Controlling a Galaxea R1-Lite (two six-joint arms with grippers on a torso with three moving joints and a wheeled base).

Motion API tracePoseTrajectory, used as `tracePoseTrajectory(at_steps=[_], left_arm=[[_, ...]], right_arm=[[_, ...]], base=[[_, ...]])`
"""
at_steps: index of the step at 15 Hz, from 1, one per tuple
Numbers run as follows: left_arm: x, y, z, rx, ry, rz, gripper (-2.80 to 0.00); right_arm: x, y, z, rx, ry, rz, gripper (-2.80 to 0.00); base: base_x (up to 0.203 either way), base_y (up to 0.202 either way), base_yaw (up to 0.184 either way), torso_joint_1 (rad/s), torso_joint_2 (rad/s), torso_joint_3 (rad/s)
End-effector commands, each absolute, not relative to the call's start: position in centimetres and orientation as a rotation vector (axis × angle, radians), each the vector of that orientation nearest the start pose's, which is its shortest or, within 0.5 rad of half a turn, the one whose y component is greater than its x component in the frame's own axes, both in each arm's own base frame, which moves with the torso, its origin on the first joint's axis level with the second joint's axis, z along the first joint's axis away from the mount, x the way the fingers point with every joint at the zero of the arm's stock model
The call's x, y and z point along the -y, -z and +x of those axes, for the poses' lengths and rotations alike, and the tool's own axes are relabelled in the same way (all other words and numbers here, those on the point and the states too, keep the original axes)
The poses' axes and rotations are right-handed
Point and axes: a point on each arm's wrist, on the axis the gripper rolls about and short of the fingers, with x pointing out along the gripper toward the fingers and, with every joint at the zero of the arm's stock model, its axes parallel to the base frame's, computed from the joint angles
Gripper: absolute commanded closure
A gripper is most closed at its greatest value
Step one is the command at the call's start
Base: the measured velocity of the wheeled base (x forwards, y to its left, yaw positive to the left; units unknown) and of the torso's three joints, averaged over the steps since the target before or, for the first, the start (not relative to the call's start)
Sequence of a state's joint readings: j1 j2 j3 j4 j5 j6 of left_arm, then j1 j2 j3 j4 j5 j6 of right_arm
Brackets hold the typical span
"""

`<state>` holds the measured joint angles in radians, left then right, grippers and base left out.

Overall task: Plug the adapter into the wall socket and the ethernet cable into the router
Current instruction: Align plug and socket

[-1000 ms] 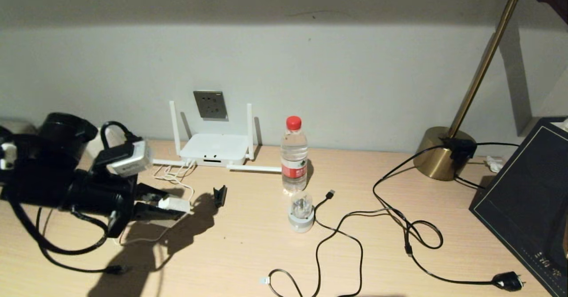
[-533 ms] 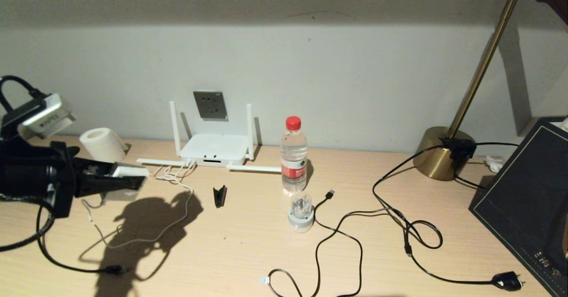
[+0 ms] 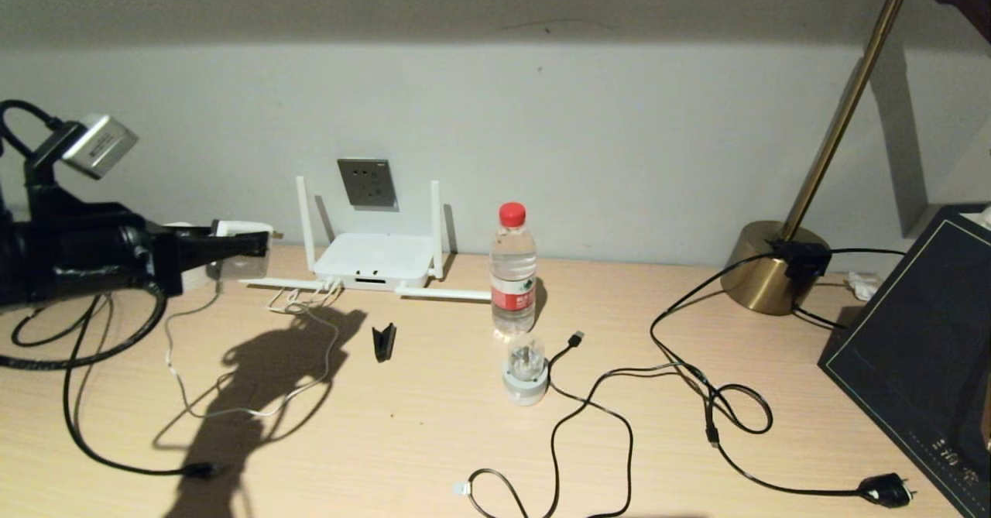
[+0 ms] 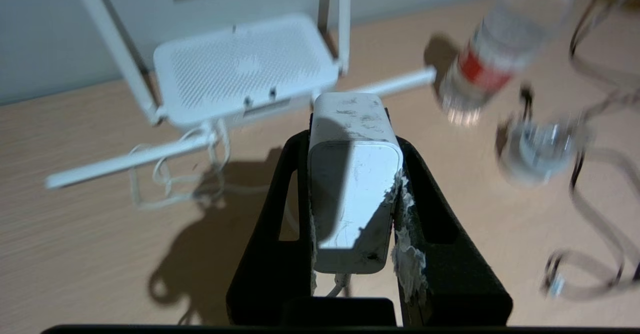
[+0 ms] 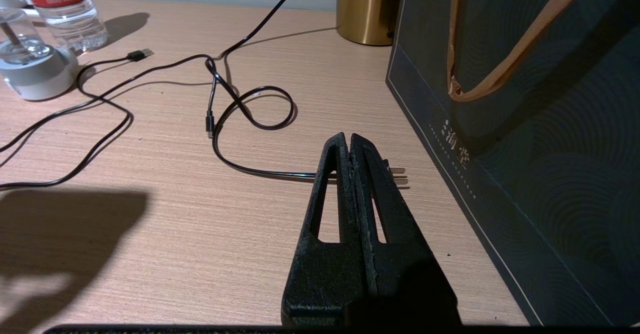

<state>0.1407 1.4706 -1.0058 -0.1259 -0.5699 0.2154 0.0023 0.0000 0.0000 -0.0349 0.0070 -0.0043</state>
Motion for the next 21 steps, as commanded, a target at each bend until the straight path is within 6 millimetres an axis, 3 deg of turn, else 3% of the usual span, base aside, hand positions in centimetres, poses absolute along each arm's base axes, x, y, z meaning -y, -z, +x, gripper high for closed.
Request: tracePoseTrajectory(at_steps=[1,3,8,11,14,21], left_arm=[[-1.2,-24.8,27.7,-0.206,0.404,0.009,0.00],[-0.8,-23.4,31.1,-0.045,0.332,0.040,0.00],[1.1,-16.7,39.0,0.236,0.246,0.095,0.00],[2.6,-16.5,42.4,0.350,0.252,0.105,0.00],[2.9,-15.9,44.3,0.387,0.257,0.109,0.00],[3.0,-14.4,45.2,0.365,0.261,0.099,0.00]], right_arm=[[0.0,-7.6,-2.2,0.025,-0.011,-0.005,0.00],[0.0,-7.6,-2.2,0.025,-0.011,-0.005,0.00],[0.0,-7.6,-2.2,0.025,-0.011,-0.005,0.00],[0.0,-7.6,-2.2,0.025,-0.011,-0.005,0.00],[0.0,-7.6,-2.2,0.025,-0.011,-0.005,0.00],[0.0,-7.6,-2.2,0.025,-0.011,-0.005,0.00]], base=[[0.000,0.000,0.000,0.000,0.00,0.000],[0.000,0.000,0.000,0.000,0.00,0.000],[0.000,0.000,0.000,0.000,0.00,0.000],[0.000,0.000,0.000,0.000,0.00,0.000],[0.000,0.000,0.000,0.000,0.00,0.000],[0.000,0.000,0.000,0.000,0.00,0.000]])
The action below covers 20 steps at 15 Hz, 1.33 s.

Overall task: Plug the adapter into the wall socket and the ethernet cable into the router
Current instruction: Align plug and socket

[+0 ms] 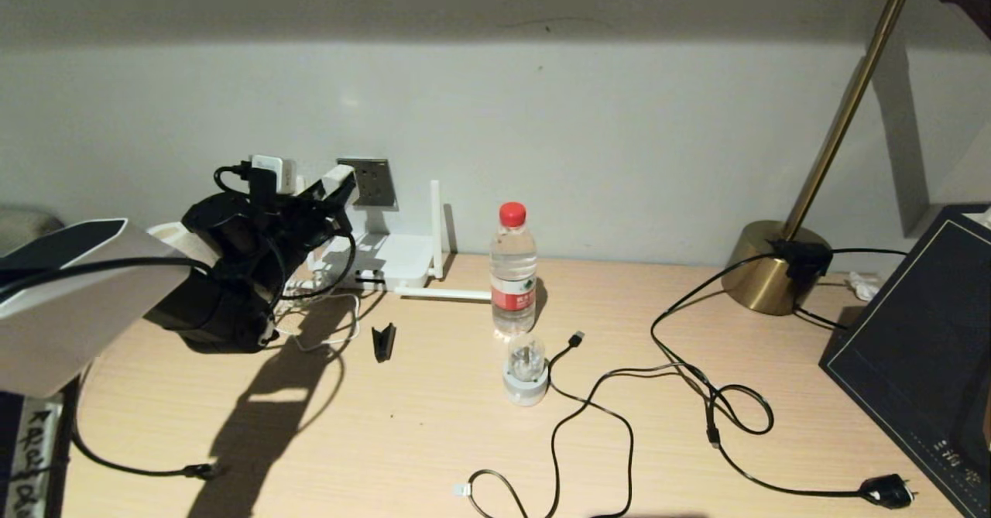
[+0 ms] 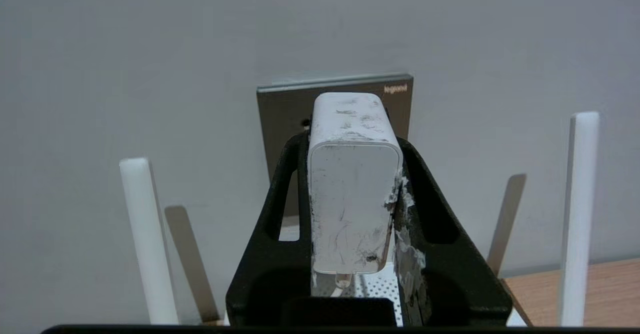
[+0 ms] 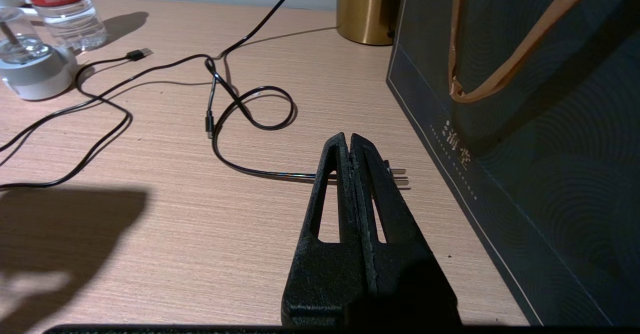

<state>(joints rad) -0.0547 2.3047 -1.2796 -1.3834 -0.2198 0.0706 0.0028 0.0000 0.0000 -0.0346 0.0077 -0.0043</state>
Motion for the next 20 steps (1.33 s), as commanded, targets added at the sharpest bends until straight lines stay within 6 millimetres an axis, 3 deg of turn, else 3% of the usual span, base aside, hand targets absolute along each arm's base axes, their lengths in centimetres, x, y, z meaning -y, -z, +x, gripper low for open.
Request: tracePoseTrajectory(at_steps=[1,20], left_arm=[[3.0,-14.4,45.3,0.365,0.259,0.099,0.00],[2.7,-13.2,46.0,0.346,0.248,0.072,0.00]], right_arm=[[0.0,-7.6,-2.2,0.025,-0.011,-0.005,0.00],[0.0,-7.6,-2.2,0.025,-0.011,-0.005,0.00]], base=[[0.000,0.000,0.000,0.000,0.00,0.000],[0.000,0.000,0.000,0.000,0.00,0.000]])
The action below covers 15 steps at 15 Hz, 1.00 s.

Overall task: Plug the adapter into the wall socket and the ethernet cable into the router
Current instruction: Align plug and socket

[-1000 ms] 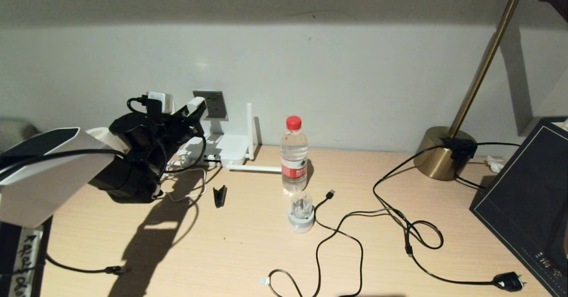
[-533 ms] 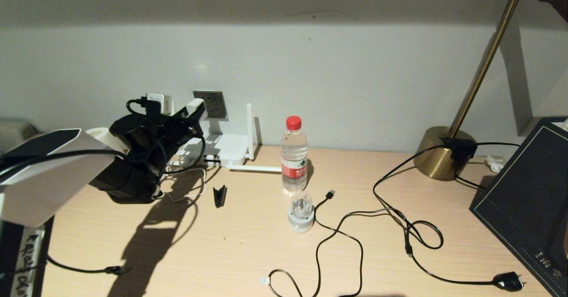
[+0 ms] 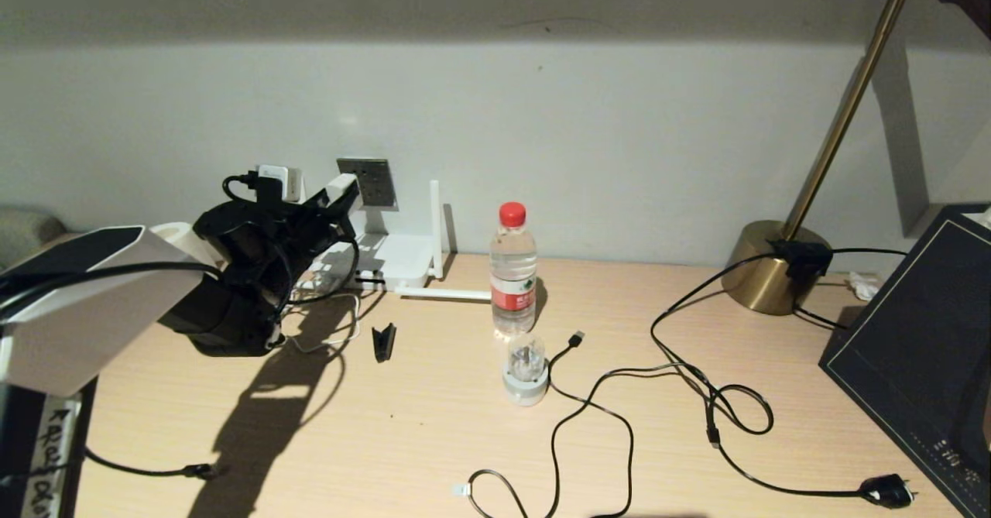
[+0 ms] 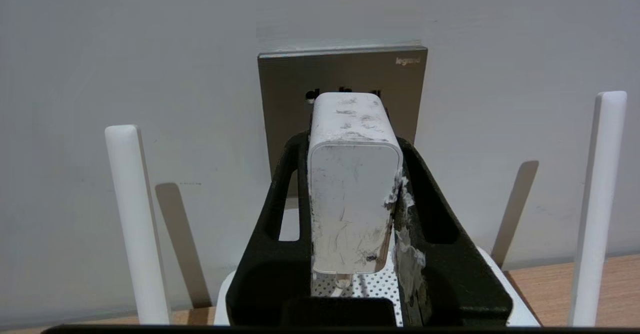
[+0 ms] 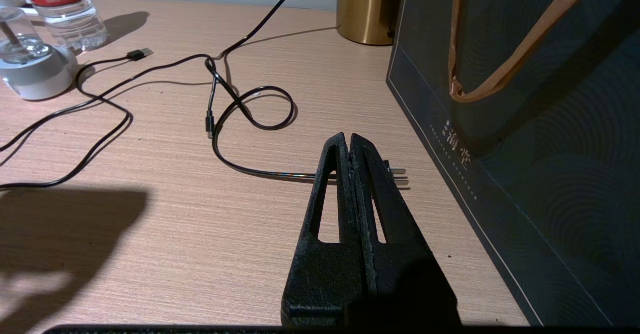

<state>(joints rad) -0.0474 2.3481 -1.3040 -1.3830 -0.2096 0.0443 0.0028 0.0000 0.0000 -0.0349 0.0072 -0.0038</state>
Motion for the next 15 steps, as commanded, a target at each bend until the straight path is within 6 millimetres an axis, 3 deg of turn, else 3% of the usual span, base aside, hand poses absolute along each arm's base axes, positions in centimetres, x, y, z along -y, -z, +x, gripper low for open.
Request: tracePoseTrajectory(at_steps=[1,10,15], left_arm=[[2.7,-13.2,46.0,0.346,0.248,0.070,0.00],[3.1,-12.9,46.6,0.356,0.195,0.023,0.00],[4.4,-12.7,46.6,0.352,0.213,0.018,0.00]], right_arm=[[0.0,-7.6,-2.2,0.025,-0.011,-0.005,0.00],[0.0,-7.6,-2.2,0.025,-0.011,-0.005,0.00],[0.0,-7.6,-2.2,0.025,-0.011,-0.005,0.00]], base=[[0.000,0.000,0.000,0.000,0.00,0.000],[0.000,0.000,0.000,0.000,0.00,0.000],[0.000,0.000,0.000,0.000,0.00,0.000]])
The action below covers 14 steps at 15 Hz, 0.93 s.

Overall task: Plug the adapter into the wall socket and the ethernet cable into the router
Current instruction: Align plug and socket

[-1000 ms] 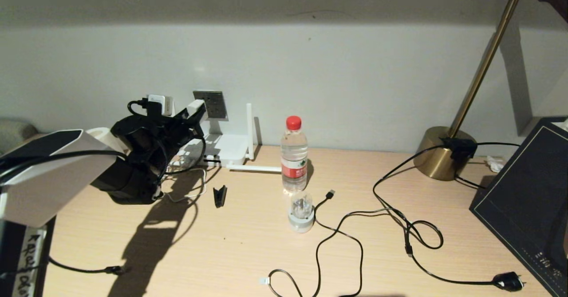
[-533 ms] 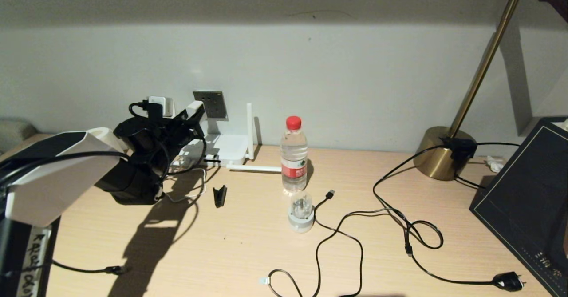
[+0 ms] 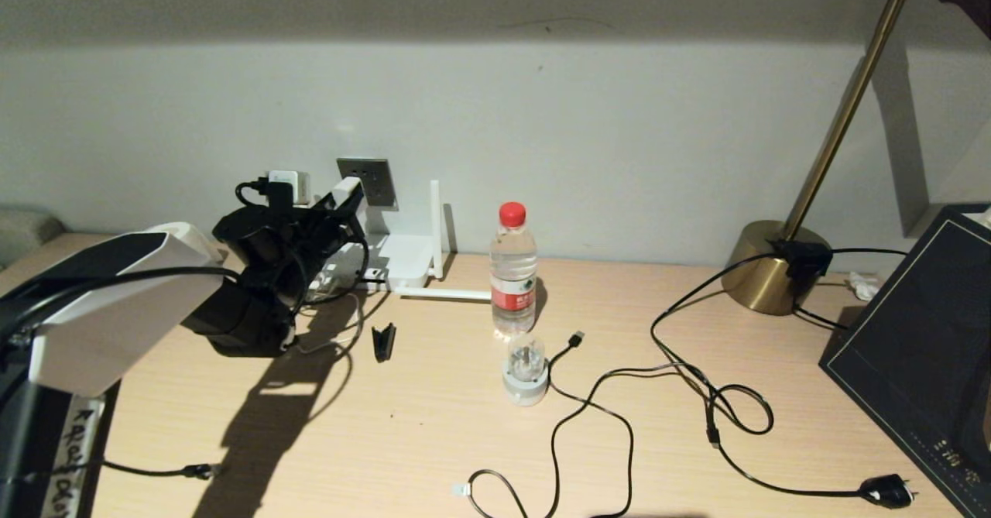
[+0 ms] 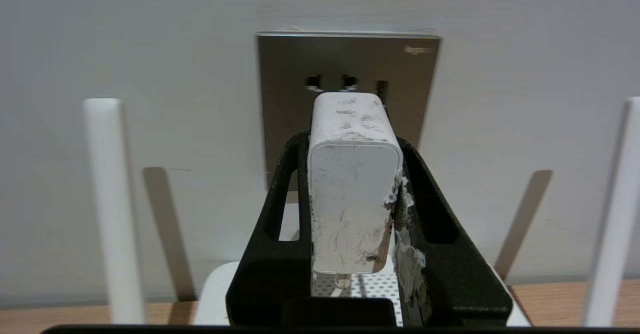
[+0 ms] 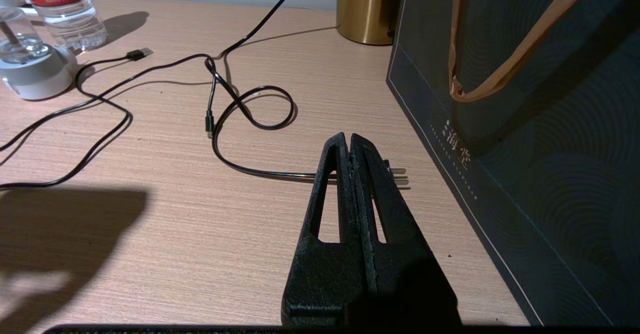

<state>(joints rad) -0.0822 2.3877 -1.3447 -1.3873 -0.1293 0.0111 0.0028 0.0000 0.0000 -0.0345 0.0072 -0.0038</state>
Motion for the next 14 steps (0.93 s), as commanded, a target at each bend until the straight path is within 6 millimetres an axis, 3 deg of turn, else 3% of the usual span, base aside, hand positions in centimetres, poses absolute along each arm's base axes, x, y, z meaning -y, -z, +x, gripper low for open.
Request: tracePoseTrajectory(at_steps=[1,14], left_arm=[[4.5,-12.6,46.7,0.352,0.215,0.019,0.00],[4.5,-12.1,48.5,0.377,0.197,0.020,0.00]], right_arm=[[0.0,-7.6,-2.2,0.025,-0.011,-0.005,0.00],[0.0,-7.6,-2.2,0.025,-0.011,-0.005,0.00]], base=[[0.000,0.000,0.000,0.000,0.00,0.000],[0.000,0.000,0.000,0.000,0.00,0.000]])
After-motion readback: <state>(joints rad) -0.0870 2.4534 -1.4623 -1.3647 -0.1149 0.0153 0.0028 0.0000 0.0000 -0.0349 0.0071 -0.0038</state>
